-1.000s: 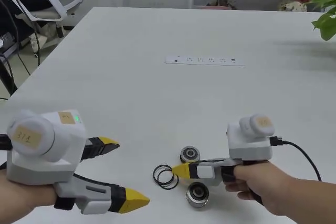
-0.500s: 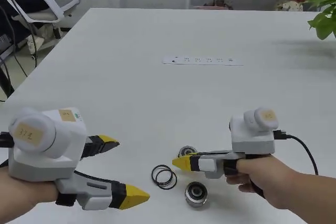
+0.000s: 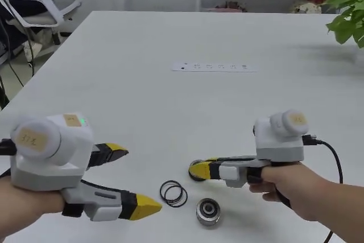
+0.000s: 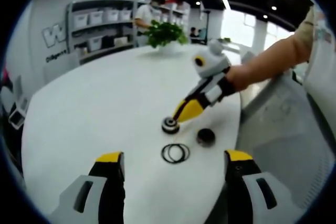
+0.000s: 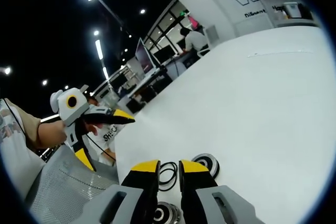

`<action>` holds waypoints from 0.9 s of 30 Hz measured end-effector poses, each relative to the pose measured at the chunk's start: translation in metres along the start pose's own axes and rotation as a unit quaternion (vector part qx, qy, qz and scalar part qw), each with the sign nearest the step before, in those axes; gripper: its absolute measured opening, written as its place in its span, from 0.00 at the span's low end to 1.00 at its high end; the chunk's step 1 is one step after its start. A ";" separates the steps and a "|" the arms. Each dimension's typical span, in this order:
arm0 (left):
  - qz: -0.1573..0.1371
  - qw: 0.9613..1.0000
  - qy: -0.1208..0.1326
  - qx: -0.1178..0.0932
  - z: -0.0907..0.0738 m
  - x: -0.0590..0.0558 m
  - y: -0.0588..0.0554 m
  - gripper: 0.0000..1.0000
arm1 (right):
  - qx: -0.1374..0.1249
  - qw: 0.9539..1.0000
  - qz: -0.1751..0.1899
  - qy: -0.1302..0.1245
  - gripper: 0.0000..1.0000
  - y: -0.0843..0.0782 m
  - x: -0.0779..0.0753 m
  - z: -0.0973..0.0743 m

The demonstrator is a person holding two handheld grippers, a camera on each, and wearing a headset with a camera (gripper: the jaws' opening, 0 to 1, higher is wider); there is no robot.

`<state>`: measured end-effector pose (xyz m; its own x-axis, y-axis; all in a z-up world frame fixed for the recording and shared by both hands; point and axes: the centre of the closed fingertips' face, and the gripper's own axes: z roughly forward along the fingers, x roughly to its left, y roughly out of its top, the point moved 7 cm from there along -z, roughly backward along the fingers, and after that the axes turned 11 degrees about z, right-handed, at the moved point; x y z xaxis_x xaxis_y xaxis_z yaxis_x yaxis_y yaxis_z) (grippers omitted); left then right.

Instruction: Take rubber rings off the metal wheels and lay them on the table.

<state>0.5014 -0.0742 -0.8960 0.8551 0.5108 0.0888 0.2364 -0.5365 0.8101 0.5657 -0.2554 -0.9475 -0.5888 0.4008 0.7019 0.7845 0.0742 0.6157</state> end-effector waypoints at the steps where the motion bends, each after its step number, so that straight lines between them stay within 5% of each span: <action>1: 0.001 1.000 0.000 0.000 0.001 0.001 0.001 0.78 | -0.001 1.000 -0.002 0.000 0.12 0.001 0.000 -0.001; 27: 0.009 1.000 0.002 0.000 0.014 0.017 0.010 0.75 | -0.020 0.998 -0.047 -0.034 0.16 0.014 -0.013 -0.033</action>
<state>0.5251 -0.0801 -0.8947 0.8574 0.5034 0.1066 0.2205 -0.5466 0.8079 0.5778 -0.2894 -0.9359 -0.6431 0.4549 0.6161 0.7177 0.0775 0.6920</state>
